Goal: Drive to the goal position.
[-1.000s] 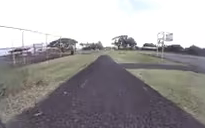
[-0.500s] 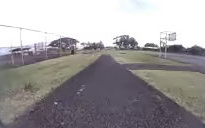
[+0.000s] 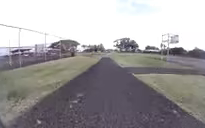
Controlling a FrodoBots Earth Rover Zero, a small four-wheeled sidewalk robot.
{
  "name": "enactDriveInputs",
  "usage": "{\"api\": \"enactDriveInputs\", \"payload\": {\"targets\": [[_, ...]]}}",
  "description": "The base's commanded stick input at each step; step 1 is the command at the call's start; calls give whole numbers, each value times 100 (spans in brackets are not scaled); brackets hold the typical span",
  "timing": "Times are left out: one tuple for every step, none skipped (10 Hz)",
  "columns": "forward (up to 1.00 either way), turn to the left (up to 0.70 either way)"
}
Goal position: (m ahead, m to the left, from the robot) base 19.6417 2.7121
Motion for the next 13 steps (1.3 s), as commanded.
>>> {"api": "enactDriveInputs", "payload": {"targets": [[85,0],[85,0],[85,0],[85,0],[85,0],[85,0],[85,0],[85,0],[85,0],[85,0],[85,0],[85,0],[85,0]]}}
